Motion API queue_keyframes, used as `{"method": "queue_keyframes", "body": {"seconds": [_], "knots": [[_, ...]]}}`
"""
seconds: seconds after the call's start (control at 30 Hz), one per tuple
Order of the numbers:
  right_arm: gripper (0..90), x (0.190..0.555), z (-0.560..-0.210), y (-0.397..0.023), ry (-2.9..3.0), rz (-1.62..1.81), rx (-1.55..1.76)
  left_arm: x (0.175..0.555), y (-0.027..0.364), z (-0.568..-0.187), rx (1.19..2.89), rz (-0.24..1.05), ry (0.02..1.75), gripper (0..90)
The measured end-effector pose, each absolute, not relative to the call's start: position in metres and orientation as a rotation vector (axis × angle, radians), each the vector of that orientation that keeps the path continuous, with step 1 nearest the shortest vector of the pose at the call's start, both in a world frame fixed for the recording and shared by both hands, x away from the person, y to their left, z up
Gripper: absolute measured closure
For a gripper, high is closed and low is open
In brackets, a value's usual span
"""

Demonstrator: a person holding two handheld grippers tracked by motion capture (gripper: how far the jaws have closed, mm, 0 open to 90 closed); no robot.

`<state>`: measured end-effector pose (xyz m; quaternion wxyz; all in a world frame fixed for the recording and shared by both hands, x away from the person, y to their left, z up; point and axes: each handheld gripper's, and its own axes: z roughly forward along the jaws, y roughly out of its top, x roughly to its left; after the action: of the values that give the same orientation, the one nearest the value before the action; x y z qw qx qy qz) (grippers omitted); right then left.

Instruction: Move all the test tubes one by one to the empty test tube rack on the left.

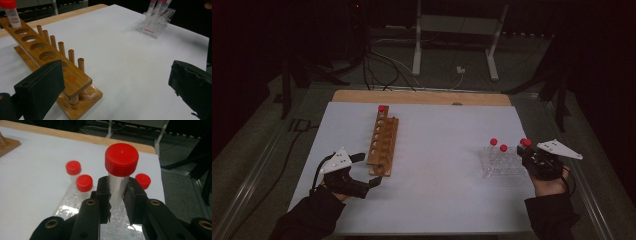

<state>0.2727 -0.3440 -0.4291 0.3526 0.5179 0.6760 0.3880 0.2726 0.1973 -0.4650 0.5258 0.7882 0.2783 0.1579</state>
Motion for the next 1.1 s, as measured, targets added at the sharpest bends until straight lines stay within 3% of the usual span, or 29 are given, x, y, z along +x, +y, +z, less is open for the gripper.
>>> {"method": "queue_keyframes", "body": {"seconds": [0.57,1.1], "knots": [[74.4,0.259,-0.414,-0.299,1.898,1.153,1.213,0.272,0.194,-0.461,1.891,0.36,0.652,0.9],[74.4,0.263,-0.427,-0.245,2.054,1.19,1.094,0.276,0.181,-0.453,1.923,0.325,0.602,1.0]]}}
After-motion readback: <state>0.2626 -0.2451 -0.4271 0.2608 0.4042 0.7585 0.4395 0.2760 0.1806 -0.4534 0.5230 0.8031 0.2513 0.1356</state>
